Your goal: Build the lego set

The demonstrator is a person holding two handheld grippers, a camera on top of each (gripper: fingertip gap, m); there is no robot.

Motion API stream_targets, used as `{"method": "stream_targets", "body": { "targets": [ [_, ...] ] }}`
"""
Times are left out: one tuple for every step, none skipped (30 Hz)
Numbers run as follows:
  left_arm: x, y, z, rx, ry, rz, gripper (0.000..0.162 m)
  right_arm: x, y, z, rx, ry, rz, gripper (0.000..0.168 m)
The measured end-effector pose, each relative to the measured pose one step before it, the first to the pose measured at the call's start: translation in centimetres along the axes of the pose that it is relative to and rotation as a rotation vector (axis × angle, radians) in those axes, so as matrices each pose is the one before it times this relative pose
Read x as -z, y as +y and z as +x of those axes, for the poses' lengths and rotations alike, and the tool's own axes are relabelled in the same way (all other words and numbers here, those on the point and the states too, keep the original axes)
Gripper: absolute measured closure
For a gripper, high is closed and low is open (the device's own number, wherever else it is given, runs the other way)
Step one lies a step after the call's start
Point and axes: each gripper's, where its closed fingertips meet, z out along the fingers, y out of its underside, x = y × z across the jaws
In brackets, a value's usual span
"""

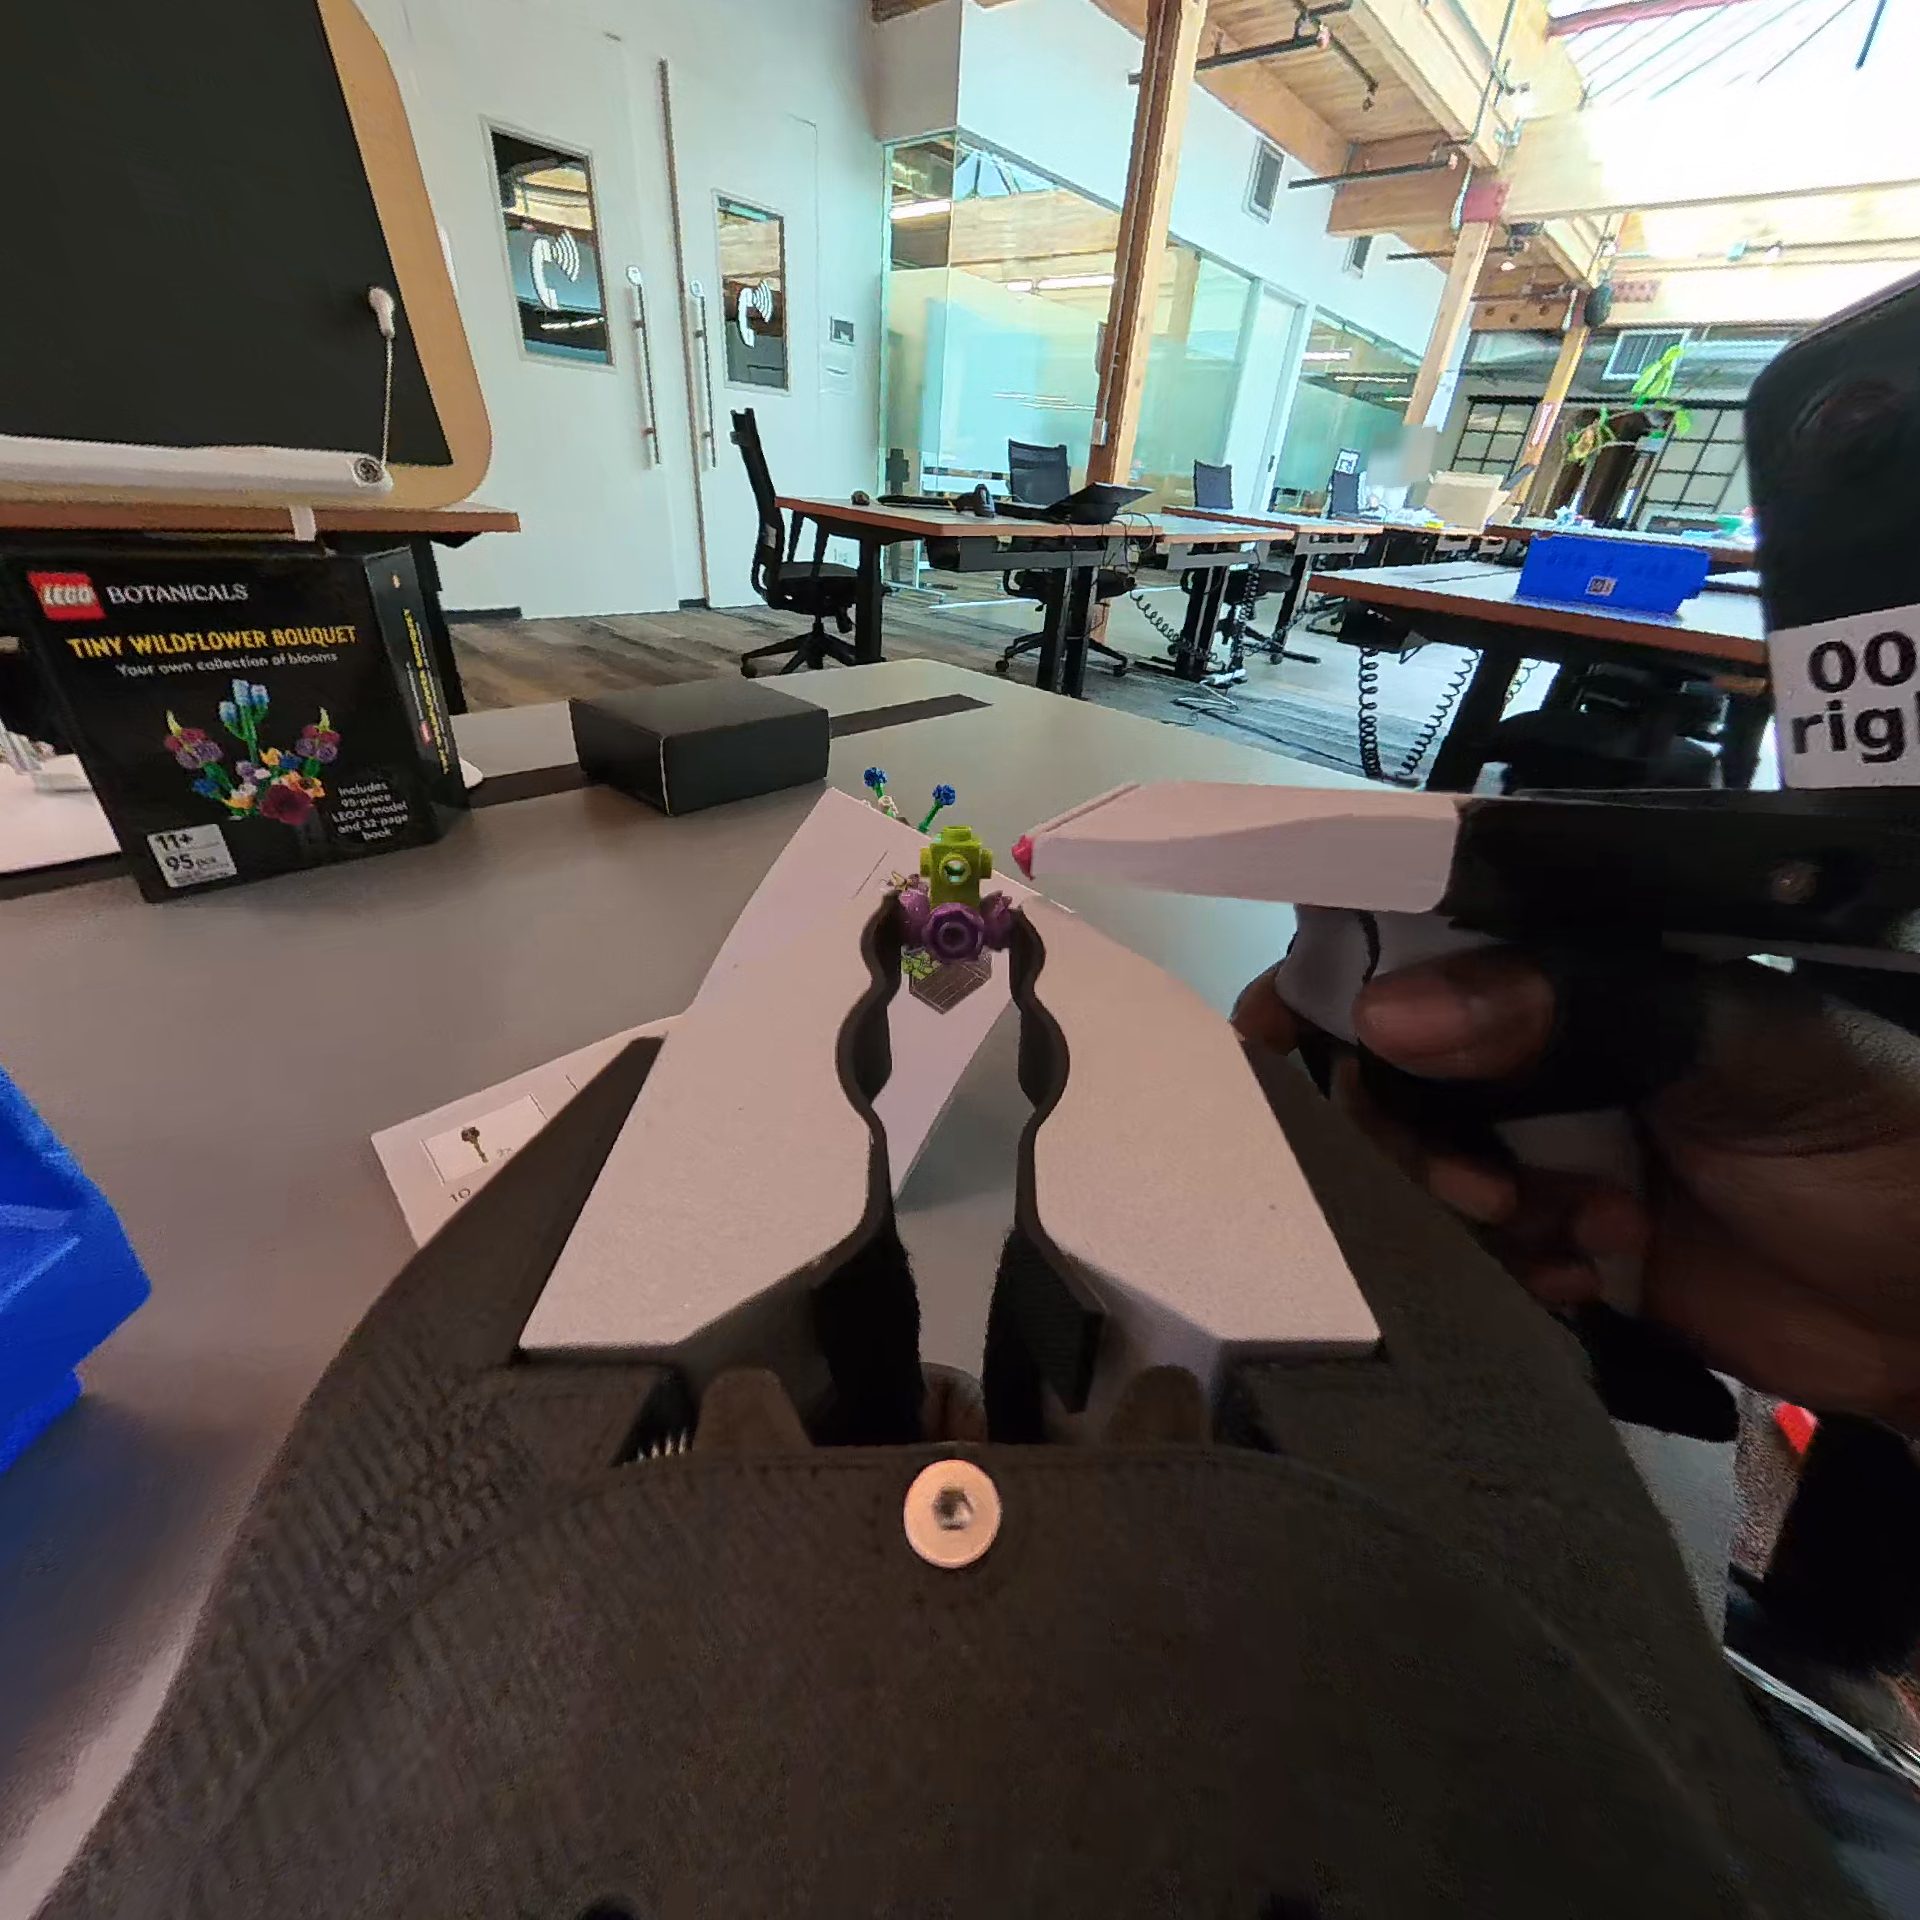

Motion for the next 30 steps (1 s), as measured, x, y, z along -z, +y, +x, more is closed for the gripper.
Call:
{"method": "stream_targets", "body": {
  "targets": [
    [0.005,-0.12,0.086,-0.0088,-0.0006,0.0032,0.142,-0.015,0.081,0.027,-0.0039,-0.0005,-0.0014,0.161],
    [-0.022,-0.075,0.115,-0.0117,0.0002,-0.0001,0.142,0.0,-0.005,-0.059,-0.0076,-0.005,0.0068,0.161],
    [-0.033,-0.036,0.066,-0.0145,-0.0031,-0.0016,0.142,0.047,-0.104,-0.051,-0.0102,-0.0051,0.0125,0.161],
    [-0.018,-0.052,0.02,-0.013,-0.0054,0.0,0.142,0.031,-0.047,0.004,-0.0074,-0.0016,0.006,0.161],
    [-0.006,-0.023,0.004,-0.0081,-0.0039,0.0005,0.142,0.004,0.019,0.02,-0.0036,0.0002,0.0005,0.161],
    [-0.023,0.004,0.01,-0.0028,-0.0012,-0.0009,0.142,0.027,-0.025,0.023,-0.0046,0.0009,0.0044,0.161],
    [-0.022,0.018,0.026,0.0017,0.0007,-0.0013,0.142,0.021,-0.041,0.018,-0.0066,0.0002,0.0084,0.161],
    [-0.025,-0.009,0.043,0.006,0.0003,0.0007,0.142,0.029,-0.043,0.004,-0.009,-0.0007,0.0104,0.161],
    [-0.025,-0.007,0.042,0.009,0.0001,0.0013,0.142,0.038,-0.046,0.03,-0.0103,0.0008,0.0123,0.161],
    [-0.03,-0.021,0.056,0.0104,0.0013,0.0008,0.142,0.054,-0.078,0.037,-0.0095,0.0027,0.0152,0.161],
    [-0.028,-0.036,0.045,0.0101,0.0021,0.001,0.142,0.044,-0.077,0.05,-0.0056,0.003,0.014,0.161],
    [-0.026,-0.038,0.049,0.0066,0.0019,0.0013,0.142,0.013,-0.021,-0.005,-0.0022,-0.0002,0.009,0.161],
    [-0.029,-0.046,0.026,0.0005,0.0003,0.0006,0.142,0.019,-0.053,0.02,-0.0025,0.0003,0.0105,0.161],
    [-0.008,-0.045,0.032,-0.003,-0.0008,0.0007,0.142,0.019,-0.088,-0.019,-0.0028,-0.0013,0.0119,0.161],
    [-0.01,-0.039,0.017,-0.0027,-0.0021,0.001,0.142,-0.022,0.033,-0.023,-0.0017,-0.0023,0.0012,0.161],
    [0.002,-0.03,-0.024,-0.0028,-0.0029,0.0002,0.142,-0.016,0.07,-0.014,-0.0011,-0.0018,-0.003,0.161],
    [-0.018,-0.002,-0.01,-0.0025,0.0002,-0.0021,0.142,0.012,-0.065,0.001,-0.0025,-0.0007,0.0075,0.161],
    [-0.03,0.045,0.013,0.0004,0.0016,-0.0041,0.142,0.009,-0.058,-0.037,-0.0046,-0.0025,0.0086,0.161],
    [-0.025,0.003,0.015,0.0026,-0.0006,-0.0009,0.142,-0.012,-0.025,-0.046,-0.0046,-0.0031,0.0057,0.161],
    [-0.006,-0.027,0.008,0.0007,-0.0022,0.0014,0.142,-0.018,-0.022,-0.014,-0.0027,-0.0006,0.0052,0.161],
    [0.0,-0.02,-0.02,-0.0029,-0.0032,0.0002,0.142,-0.027,0.003,0.004,0.0002,0.001,0.0021,0.161],
    [0.004,-0.036,-0.029,-0.0033,-0.0031,0.0013,0.142,-0.006,-0.012,0.049,0.0016,0.0032,0.0034,0.161],
    [0.023,-0.083,-0.016,-0.0006,-0.0026,0.0047,0.142,-0.012,0.03,0.062,0.0031,0.0053,0.0007,0.161],
    [0.028,-0.083,0.019,-0.001,-0.0013,0.0034,0.142,0.034,-0.074,0.074,0.0022,0.0066,0.0088,0.161],
    [0.018,-0.04,0.051,-0.0024,0.0009,0.0001,0.142,0.05,-0.101,0.059,0.0015,0.0051,0.0109,0.161],
    [-0.011,-0.012,0.076,-0.0018,0.0015,-0.0018,0.142,0.025,-0.061,0.01,-0.0021,-0.0001,0.0077,0.161],
    [-0.039,0.035,0.053,-0.001,0.0024,-0.0039,0.142,0.012,-0.046,-0.014,-0.0055,-0.0033,0.0054,0.161],
    [-0.035,0.059,0.036,0.0019,0.0034,-0.0029,0.143,-0.018,-0.011,-0.028,-0.0045,-0.0038,0.0024,0.161],
    [-0.032,0.047,0.038,0.0043,0.0021,-0.0005,0.142,-0.042,0.09,-0.035,-0.0006,-0.0026,-0.0049,0.161],
    [-0.027,0.034,-0.019,0.0026,-0.0007,0.0004,0.143,-0.027,0.011,0.033,0.0024,0.0036,0.0007,0.161]
  ]
}}
